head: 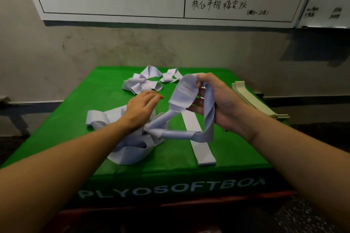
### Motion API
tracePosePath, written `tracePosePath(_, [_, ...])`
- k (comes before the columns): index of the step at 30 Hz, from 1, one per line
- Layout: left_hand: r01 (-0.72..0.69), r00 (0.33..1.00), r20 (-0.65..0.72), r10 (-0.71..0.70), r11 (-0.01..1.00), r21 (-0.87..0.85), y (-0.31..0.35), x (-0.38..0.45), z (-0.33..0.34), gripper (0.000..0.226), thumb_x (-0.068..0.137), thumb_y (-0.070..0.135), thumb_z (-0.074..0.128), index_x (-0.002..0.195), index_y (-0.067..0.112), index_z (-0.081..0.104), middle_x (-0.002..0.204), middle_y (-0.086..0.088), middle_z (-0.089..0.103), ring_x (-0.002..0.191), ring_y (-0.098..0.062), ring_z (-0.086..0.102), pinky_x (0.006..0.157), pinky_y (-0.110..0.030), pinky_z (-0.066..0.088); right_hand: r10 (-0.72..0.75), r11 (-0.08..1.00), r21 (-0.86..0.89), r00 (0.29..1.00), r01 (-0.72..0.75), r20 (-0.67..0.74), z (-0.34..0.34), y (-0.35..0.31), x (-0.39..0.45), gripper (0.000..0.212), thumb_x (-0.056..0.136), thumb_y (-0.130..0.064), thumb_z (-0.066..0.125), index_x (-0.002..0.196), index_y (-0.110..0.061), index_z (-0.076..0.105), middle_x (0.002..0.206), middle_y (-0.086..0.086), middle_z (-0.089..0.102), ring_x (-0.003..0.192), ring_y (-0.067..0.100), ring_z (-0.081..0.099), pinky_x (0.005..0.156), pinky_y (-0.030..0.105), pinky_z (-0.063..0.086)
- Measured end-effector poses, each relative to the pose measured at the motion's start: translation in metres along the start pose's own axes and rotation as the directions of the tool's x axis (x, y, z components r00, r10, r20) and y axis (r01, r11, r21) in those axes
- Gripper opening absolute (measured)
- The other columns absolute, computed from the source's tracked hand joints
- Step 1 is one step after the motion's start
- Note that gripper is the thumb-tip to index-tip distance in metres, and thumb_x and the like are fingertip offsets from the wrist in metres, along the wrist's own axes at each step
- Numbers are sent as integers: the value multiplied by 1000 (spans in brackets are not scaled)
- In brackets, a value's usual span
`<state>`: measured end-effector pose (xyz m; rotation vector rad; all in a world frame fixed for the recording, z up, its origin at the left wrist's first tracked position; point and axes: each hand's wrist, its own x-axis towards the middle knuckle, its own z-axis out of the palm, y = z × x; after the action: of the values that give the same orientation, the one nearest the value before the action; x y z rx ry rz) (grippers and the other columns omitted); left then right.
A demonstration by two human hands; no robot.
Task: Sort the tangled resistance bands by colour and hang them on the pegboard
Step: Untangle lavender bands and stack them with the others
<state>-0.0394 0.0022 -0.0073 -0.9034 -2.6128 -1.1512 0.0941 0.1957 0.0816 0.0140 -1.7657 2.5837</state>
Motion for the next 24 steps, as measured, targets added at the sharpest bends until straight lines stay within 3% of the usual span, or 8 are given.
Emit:
tracePosePath(2, [135,991,48,-127,884,-448,35,-13,-6,55,99,57,28,105,20,69,111,0,70,101,-20,64,93,-41,48,-4,1000,-8,1000,4,1,4,1,-8,19,98,-27,50,82,-17,46,86,7,60,75,20,65,74,38,60])
tracePosePath(4, [263,965,188,-184,700,-664,61,-27,-12,55,95,61,35,101,17,68,97,-4,72,85,-23,67,79,-36,52,-17,1000,-17,1000,17,-3,7,1,-17,20,99,-27,50,83,-15,46,85,7,63,74,20,67,72,37,61])
tracePosePath(6, [281,957,252,-145,685,-672,77,-46,-14,49,94,59,43,103,17,65,97,-7,70,83,-21,65,71,-27,52,-24,1000,-12,1000,24,-6,9,1,-25,24,99,-27,50,77,-15,47,90,10,62,77,23,66,75,39,60])
tracePosePath(8, [249,959,264,-100,743,-622,84,-65,-11,33,95,47,51,103,18,65,102,-7,70,87,-18,65,68,-23,50,-26,1000,6,1000,26,-2,11,0,-33,28,99,-27,49,73,-16,47,94,12,59,81,26,64,78,41,60])
tracePosePath(11, [210,964,262,-46,734,-646,89,-90,-10,16,88,31,65,96,18,70,88,3,69,77,-9,64,67,-19,50,-48,999,19,999,48,0,15,-1,-48,29,99,-29,49,73,-16,49,86,7,59,84,24,62,85,44,57])
tracePosePath(15, [190,970,244,-27,709,-680,92,-112,-18,7,84,25,70,85,18,69,76,3,64,74,-13,58,69,-23,48,-8,1000,8,999,9,-39,17,1,-67,30,97,-35,53,75,-15,57,79,3,65,86,27,64,96,50,51])
tracePosePath(20, [122,985,172,-7,736,-666,105,-129,-33,3,92,12,66,90,13,63,84,-4,73,81,-16,67,75,-24,53,63,997,-37,989,-68,-131,16,3,-85,28,93,-39,57,78,-15,61,79,4,65,75,21,64,70,35,57])
tracePosePath(24, [79,995,94,-22,755,-651,124,-142,-45,14,93,3,61,90,16,62,75,5,73,68,-4,62,61,-13,47,120,989,-58,970,-135,-211,16,4,-102,31,89,-37,62,66,-16,65,68,0,60,61,16,55,62,29,46])
